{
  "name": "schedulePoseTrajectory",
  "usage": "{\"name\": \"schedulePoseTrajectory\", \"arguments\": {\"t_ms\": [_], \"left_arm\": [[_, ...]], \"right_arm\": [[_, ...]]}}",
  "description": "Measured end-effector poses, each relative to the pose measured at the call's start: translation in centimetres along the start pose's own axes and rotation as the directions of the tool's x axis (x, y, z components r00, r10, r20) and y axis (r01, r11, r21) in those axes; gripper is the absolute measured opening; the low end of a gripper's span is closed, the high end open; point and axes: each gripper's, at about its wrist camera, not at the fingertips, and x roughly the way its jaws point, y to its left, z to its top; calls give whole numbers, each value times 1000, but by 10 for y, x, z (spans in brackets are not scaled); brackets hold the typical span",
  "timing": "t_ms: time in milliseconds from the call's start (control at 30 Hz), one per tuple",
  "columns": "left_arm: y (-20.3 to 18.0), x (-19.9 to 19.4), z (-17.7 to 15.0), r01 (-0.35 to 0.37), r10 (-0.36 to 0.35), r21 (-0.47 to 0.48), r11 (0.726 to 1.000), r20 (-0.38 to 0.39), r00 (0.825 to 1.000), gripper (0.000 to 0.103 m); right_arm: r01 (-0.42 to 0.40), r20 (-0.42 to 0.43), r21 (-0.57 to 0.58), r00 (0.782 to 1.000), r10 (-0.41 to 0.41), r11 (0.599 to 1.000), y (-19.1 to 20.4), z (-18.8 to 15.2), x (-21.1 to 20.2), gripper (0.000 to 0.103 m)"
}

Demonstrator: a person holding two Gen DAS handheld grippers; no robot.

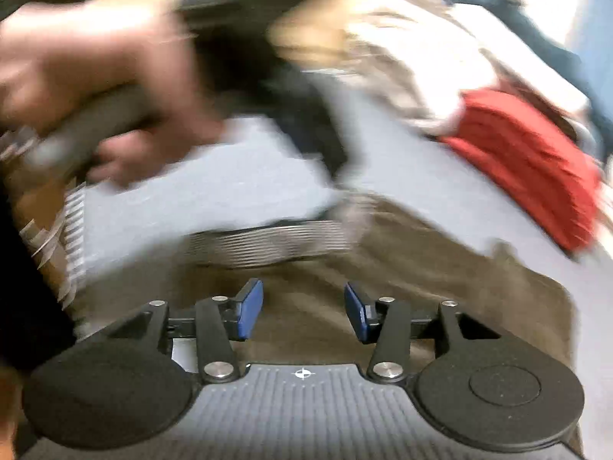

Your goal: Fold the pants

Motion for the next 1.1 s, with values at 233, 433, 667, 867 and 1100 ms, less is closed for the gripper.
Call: {"name": "schedulePoseTrajectory", "arguments": {"t_ms": [233,433,667,867,1100], "left_arm": [[-61,12,-9,63,-64,40,997,12,998,63],[-90,41,-6,9,-18,133,991,64,998,65],[-88,58,-1,23,-25,95,995,21,999,65],[-80,54,6,12,-15,84,996,44,999,68],[-78,51,6,13,-16,85,996,42,999,68]], "right_arm": [[317,-117,272,948,-296,908,-89,-59,20,67],[359,-184,206,928,-324,910,-91,-81,46,87],[340,-308,84,903,-300,937,-90,-80,89,90],[321,-351,50,892,-284,946,-103,-78,107,82],[302,-349,-86,884,-312,950,-95,-77,99,30]]}}
